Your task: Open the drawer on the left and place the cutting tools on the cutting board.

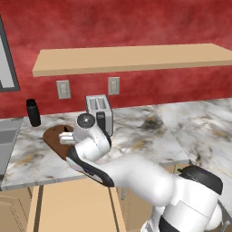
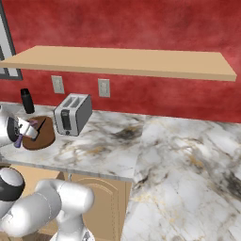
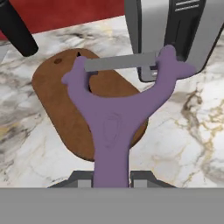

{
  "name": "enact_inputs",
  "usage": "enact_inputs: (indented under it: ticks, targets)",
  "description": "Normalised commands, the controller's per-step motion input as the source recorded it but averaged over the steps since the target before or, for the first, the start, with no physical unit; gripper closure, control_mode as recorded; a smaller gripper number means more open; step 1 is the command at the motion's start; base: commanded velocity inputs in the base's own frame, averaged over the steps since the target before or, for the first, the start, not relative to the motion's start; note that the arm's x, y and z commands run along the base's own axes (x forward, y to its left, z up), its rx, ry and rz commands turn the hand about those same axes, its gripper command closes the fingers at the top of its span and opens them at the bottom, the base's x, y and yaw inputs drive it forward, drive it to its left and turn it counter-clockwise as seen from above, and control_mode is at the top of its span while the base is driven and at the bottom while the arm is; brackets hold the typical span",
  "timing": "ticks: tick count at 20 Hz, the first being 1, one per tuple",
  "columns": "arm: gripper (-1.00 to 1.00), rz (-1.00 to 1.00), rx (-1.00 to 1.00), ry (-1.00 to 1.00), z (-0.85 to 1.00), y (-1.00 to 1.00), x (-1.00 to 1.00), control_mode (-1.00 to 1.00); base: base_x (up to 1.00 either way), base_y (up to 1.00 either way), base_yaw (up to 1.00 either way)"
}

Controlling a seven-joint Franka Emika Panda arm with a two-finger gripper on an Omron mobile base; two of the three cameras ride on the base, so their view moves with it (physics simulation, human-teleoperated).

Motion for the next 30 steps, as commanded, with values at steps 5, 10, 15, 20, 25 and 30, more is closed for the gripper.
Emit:
enact_inputs:
  ticks: [5,10,15,20,25,30]
  targets:
    - [1.00,0.00,-0.01,0.15,0.54,0.27,0.32,-1.00,0.00,0.00,0.00]
    - [1.00,0.00,0.00,0.07,-0.16,0.00,0.09,-1.00,0.00,0.00,0.00]
    - [1.00,0.01,0.01,0.07,-0.57,-0.02,0.17,-1.00,0.00,0.00,0.00]
    - [1.00,0.00,0.03,0.00,-0.08,-0.02,0.04,-1.00,0.00,0.00,0.00]
    - [1.00,0.00,0.00,0.00,-0.04,0.14,0.24,-1.00,0.00,0.00,0.00]
    - [1.00,0.00,0.00,0.00,-0.02,0.28,0.33,-1.00,0.00,0.00,0.00]
